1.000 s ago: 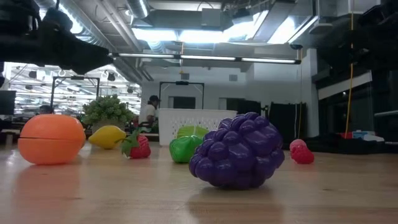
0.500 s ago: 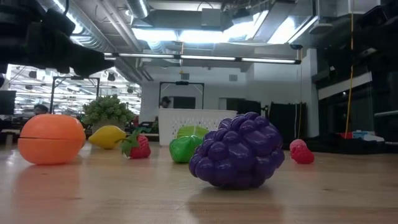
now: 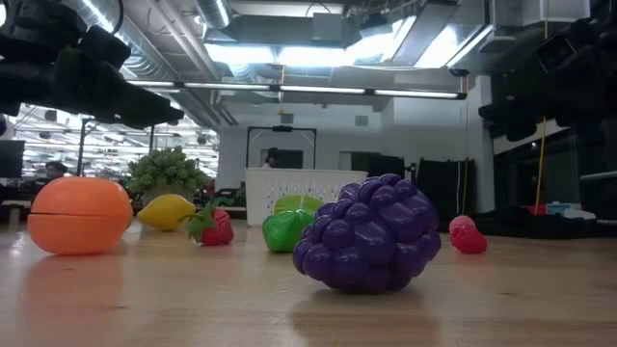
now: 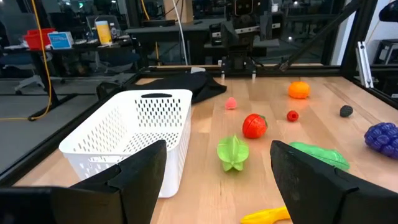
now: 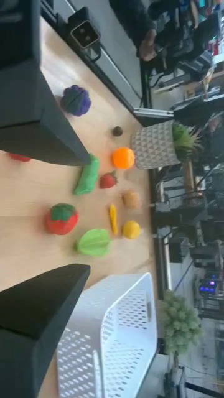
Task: Pick and placing Produce into tupperware
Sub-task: Put the peach into the white bin
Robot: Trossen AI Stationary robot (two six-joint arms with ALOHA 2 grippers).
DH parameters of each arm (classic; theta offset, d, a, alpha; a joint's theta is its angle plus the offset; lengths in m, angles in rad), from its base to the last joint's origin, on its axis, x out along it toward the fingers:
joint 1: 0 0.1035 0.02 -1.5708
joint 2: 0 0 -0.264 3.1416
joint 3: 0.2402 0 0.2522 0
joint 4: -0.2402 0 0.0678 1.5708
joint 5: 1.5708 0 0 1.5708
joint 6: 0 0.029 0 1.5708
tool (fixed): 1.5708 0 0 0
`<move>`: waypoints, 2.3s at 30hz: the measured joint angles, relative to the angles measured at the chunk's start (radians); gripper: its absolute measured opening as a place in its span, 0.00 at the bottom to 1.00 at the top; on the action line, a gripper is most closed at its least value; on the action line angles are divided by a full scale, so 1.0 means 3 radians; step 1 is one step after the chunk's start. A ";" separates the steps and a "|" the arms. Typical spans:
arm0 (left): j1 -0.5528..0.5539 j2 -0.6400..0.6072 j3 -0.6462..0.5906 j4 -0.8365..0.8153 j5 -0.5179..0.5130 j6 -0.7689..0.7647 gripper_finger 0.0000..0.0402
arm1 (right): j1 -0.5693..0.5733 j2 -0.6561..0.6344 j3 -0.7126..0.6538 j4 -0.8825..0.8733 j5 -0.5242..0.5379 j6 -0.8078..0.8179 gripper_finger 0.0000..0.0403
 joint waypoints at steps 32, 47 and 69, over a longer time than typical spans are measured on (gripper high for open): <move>0.0001 0.0047 0.0113 -0.0001 -0.0042 -0.0008 0.69 | -0.0004 -0.0003 0.0059 0.0267 0.0505 0.0376 0.68; 0.0000 0.1147 0.1202 -0.0991 -0.0127 0.0097 0.69 | -0.0004 0.0612 0.1034 -0.0814 0.0958 0.0289 0.68; 0.0001 0.1502 0.1794 -0.1784 -0.0225 -0.0028 0.69 | -0.0003 0.1881 0.1857 -0.2096 0.0746 0.0256 0.68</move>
